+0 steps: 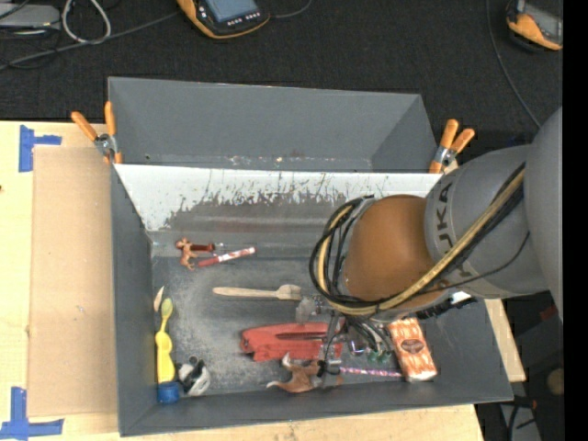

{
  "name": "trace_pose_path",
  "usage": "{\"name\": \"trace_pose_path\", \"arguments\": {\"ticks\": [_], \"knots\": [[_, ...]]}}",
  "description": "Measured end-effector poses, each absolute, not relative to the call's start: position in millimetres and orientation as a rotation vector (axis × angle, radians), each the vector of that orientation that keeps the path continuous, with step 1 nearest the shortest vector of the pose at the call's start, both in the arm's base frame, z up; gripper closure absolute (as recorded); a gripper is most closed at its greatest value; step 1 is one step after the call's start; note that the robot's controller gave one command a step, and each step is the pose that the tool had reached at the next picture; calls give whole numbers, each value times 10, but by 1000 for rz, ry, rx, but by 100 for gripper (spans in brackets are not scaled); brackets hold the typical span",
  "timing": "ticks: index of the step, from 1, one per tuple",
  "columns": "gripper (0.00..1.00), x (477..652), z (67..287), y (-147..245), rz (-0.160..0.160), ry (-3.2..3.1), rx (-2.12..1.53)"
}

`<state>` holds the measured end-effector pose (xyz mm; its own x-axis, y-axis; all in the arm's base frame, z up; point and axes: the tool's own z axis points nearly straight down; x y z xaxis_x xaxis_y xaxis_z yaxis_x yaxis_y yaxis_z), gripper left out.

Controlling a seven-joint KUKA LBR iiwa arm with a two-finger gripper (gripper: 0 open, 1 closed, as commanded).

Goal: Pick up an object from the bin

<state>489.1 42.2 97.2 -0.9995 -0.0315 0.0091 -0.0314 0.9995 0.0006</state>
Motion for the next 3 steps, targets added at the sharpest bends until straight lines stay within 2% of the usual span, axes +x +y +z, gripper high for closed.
{"name": "trace_pose_path", "arguments": {"ticks": [1,2,3], "knots": [[0,5026,690,468,-3,-3144,-20],[100,5016,724,414,-6,-3141,-43],[100,5016,724,414,-5,-3141,-42]]}}
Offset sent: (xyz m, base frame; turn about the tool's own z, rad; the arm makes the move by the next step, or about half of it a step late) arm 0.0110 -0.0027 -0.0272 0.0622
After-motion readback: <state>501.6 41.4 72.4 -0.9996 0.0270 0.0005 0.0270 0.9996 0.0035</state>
